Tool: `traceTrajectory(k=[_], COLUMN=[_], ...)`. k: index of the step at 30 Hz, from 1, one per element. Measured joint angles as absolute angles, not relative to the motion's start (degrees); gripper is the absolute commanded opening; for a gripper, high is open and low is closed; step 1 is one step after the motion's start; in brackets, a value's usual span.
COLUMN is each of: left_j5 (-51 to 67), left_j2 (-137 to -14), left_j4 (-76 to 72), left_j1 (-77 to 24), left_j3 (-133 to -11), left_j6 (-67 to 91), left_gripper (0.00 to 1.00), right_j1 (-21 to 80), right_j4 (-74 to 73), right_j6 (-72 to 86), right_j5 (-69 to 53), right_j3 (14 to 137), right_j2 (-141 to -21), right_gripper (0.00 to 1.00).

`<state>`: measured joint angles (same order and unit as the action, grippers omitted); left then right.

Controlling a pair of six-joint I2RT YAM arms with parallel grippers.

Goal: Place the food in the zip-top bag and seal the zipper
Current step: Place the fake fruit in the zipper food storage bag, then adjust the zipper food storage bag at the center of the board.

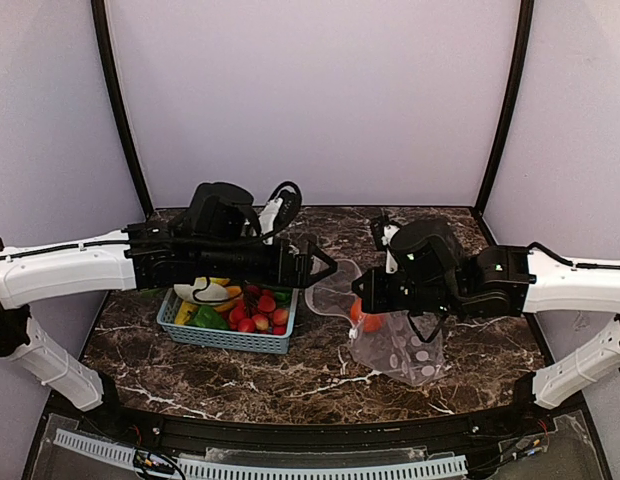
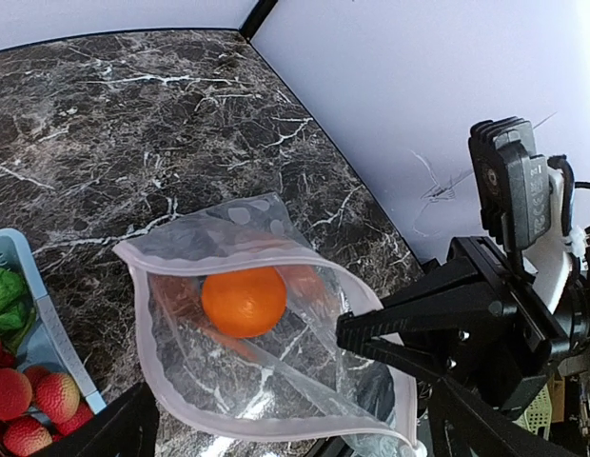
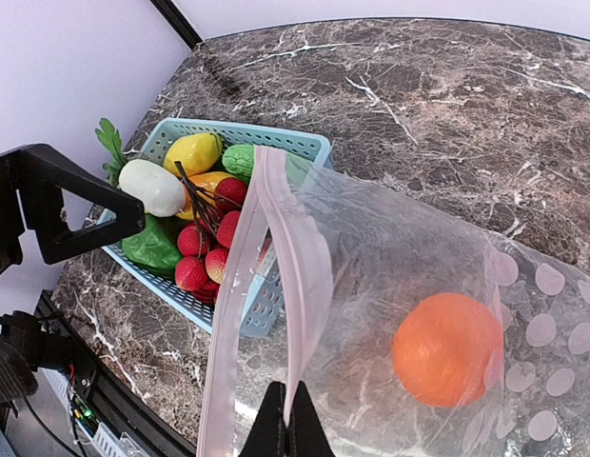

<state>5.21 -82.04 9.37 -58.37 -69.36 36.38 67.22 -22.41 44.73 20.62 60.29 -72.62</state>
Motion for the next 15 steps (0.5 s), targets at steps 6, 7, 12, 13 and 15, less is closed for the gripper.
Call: traceTrajectory(k=[6, 7, 12, 13, 15], left_j5=[2.4, 2.1, 2.1, 2.3, 2.6], left_j2=[-78.3, -78.3, -79.4, -80.0, -81.1], left_j4=[9.1, 8.8, 7.2, 6.6, 5.1], left_j1=[-58.4, -58.4, -58.4, -58.4, -58.4], left_j3=[-63.2, -61.7, -56.8, -56.5, -56.3], left_j6=[39.5, 40.4, 43.9, 44.6, 45.5], left_gripper=[0.86, 0.83, 0.78, 0.78, 0.77], right_j1=[67.2, 67.2, 67.2, 67.2, 67.2], right_j4=[-22.5, -22.5, -22.5, -22.5, -22.5], right_j6=[44.7, 44.7, 44.7, 44.7, 44.7], right_j5=[20.6, 20.6, 20.6, 20.6, 20.6], right_j3=[60.3, 60.3, 60.3, 60.3, 60.3], right_j2=[-72.6, -72.6, -72.6, -72.6, -72.6], right_gripper=[0.00, 0.00, 0.00, 0.00, 0.00])
